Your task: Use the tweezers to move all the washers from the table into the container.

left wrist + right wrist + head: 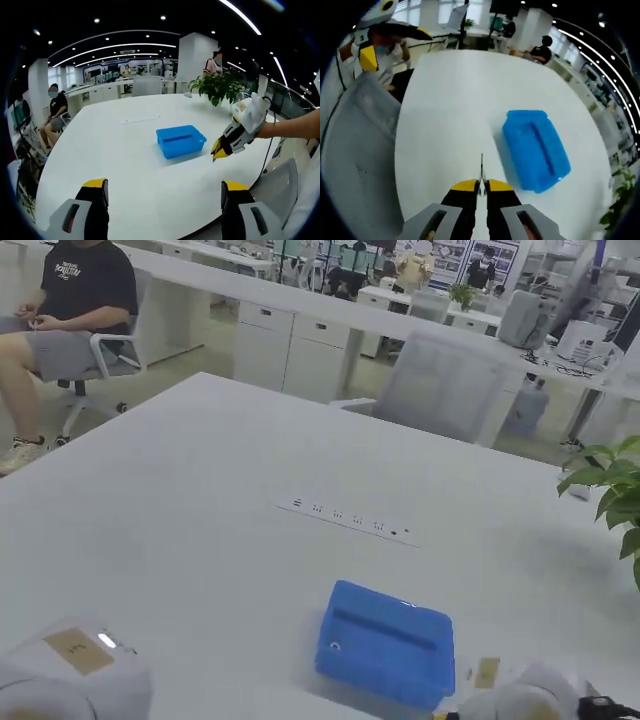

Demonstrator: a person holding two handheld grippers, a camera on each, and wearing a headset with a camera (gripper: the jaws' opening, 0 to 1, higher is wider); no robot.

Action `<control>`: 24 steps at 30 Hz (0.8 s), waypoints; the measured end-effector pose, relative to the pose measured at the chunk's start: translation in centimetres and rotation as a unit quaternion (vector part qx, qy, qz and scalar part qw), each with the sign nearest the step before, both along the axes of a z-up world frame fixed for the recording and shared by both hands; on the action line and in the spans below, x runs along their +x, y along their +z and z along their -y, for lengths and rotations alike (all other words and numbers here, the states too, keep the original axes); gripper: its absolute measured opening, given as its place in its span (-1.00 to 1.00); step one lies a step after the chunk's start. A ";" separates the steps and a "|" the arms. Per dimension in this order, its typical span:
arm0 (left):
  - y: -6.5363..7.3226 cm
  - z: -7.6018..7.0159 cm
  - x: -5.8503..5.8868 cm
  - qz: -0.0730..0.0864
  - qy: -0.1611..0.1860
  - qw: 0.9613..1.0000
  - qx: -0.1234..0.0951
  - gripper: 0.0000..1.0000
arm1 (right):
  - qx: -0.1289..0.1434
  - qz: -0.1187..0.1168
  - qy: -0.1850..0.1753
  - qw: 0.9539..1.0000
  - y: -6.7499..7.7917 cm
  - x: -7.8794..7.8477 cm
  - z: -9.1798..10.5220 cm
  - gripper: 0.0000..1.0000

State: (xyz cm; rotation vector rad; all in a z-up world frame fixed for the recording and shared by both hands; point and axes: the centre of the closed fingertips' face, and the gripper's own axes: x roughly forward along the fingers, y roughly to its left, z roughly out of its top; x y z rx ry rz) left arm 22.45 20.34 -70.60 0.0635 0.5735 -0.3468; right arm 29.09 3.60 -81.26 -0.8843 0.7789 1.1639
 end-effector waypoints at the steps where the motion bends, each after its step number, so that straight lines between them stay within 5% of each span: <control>1: 0.0 0.0 0.0 0.000 0.001 1.000 0.000 0.91 | 0.003 -0.005 0.007 1.000 -0.2 -0.2 -0.5 -0.95; 6: -0.3 -0.3 -0.2 -0.003 0.007 1.000 -0.003 0.91 | -0.031 -0.014 0.067 0.997 -1.7 -1.0 -2.0 -0.94; 12: -0.7 -0.9 -0.2 -0.007 0.015 1.000 -0.002 0.90 | -0.043 -0.034 0.092 0.994 -3.0 -1.2 -3.7 -0.93; 21: -0.9 -1.4 -0.4 -0.014 0.021 1.000 -0.002 0.90 | -0.103 -0.027 0.152 0.983 -5.7 -2.0 -2.7 -0.92; 24: -0.9 -1.3 -0.4 -0.015 0.021 1.000 -0.005 0.90 | -0.093 -0.032 0.139 0.985 -5.7 -1.9 -2.7 -0.92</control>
